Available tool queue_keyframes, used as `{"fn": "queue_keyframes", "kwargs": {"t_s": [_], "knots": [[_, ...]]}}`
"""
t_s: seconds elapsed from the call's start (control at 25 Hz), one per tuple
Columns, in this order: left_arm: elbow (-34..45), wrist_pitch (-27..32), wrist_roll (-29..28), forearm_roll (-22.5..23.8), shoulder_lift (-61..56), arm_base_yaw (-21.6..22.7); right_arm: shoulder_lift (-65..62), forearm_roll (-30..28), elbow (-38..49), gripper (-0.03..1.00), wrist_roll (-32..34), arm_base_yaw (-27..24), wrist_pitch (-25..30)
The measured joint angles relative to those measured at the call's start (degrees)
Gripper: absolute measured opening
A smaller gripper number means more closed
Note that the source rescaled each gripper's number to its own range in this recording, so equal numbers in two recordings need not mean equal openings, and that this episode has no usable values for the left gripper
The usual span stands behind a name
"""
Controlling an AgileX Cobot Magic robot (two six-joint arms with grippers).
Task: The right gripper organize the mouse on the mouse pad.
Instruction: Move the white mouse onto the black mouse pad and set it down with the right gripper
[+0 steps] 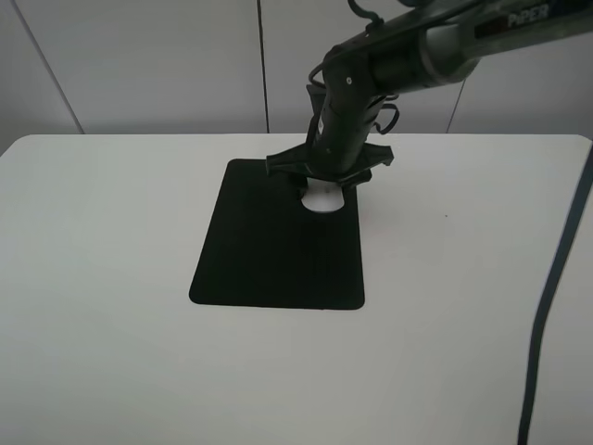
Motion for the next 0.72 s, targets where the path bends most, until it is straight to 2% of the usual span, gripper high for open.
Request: {"fn": "queue_keyframes", "kwargs": {"t_s": [0.28,0.72], "knots": [[0.00,0.00,0.00,0.00,0.00,0.00,3.66,-1.71,0.00,0.00,2.59,2.77,-2.51],[0.00,0.00,0.00,0.00,0.00,0.00,8.22,-5.07,-3.51,0.00,4.55,3.21,-3.59]]}}
